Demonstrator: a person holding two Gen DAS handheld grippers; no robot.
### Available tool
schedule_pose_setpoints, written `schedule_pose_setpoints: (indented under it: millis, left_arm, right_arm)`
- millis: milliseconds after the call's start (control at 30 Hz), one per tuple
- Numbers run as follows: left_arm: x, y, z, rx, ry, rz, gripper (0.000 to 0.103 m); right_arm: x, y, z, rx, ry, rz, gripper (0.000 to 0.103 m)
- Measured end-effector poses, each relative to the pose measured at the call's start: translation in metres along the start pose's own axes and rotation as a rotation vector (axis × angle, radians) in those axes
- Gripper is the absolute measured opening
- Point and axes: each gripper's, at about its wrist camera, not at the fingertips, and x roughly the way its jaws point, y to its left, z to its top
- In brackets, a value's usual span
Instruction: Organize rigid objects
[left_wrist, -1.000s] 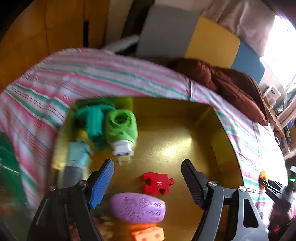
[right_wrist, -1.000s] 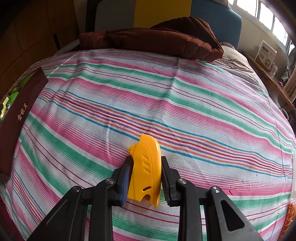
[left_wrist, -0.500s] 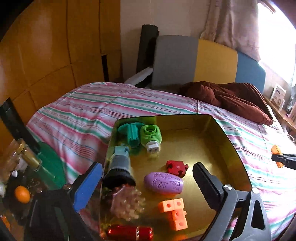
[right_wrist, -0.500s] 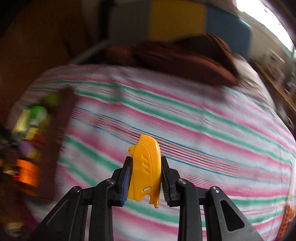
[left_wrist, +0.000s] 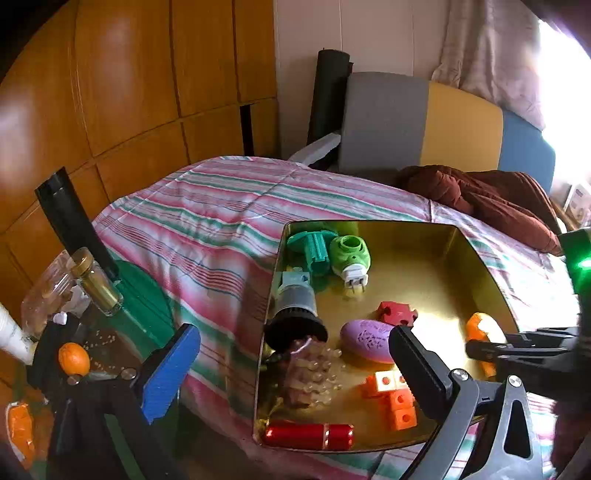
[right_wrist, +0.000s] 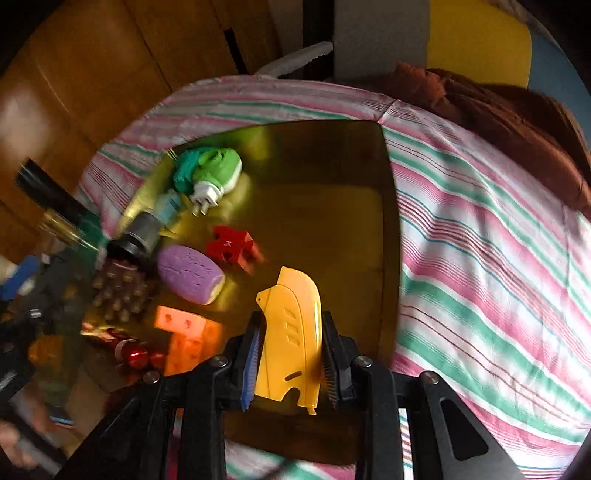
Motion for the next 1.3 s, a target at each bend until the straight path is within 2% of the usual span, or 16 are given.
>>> schedule_pose_setpoints:
  millis: [133, 267, 533, 733, 1033, 1300]
  left_arm:
    - [-0.004, 0.006, -0.003, -0.033, -0.006, -0.010, 0.103]
    - [-0.010, 0.011, -0.006, -0.065, -0.019, -0.002, 0.103]
    - [-0.026, 0.016, -0.009, -0.082, -0.057, 0.018, 0.103]
    - [-0.038, 0.013, -0.016, -0.059, -0.065, 0.014, 0.103]
    - [-0.043, 0.005, -0.027, -0.060, -0.036, -0.011, 0.103]
    - [-0.052, 0.003, -0.027, -0.056, -0.087, 0.015, 0.101]
  right_arm:
    - [0.018, 0.008, -0.005, -0.021, 0.031, -0.004, 0.031]
    - [0.020, 0.019, -0.015, -0.056, 0.005, -0.036, 0.040]
    - [-0.038, 0.025, -0.033, 0.005, -0.257, -0.064, 0.042]
    - [-0.069, 0.023, -0.048, 0.061, -0.378, -0.122, 0.042]
    - [-0.084, 0.022, -0.065, 0.078, -0.427, -0.147, 0.042]
    - [-0.088, 0.027, -0.071, 0.060, -0.440, -0.147, 0.042]
